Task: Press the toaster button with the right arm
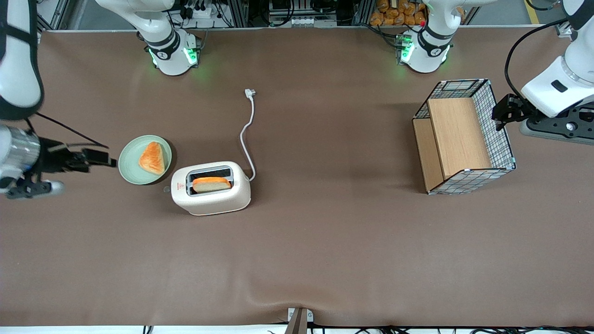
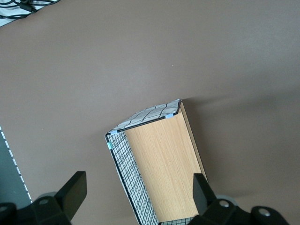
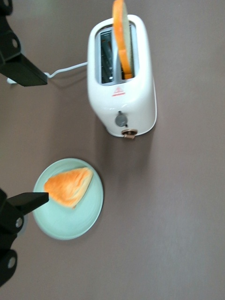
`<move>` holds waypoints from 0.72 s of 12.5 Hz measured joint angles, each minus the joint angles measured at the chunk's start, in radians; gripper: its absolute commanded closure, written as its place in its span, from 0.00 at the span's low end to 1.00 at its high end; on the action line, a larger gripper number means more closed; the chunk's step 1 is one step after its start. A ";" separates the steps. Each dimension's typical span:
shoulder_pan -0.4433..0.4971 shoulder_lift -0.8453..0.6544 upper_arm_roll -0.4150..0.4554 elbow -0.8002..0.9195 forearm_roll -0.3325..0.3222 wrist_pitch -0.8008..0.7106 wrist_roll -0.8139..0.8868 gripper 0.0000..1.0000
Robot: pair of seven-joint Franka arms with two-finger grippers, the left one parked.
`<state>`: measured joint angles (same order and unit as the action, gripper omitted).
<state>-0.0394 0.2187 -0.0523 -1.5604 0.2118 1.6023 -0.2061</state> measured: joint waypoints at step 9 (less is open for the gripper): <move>0.012 -0.225 0.029 -0.007 -0.192 -0.116 0.058 0.00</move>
<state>-0.0278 -0.0065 -0.0233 -1.5672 0.0201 1.4866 -0.1484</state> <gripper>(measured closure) 0.000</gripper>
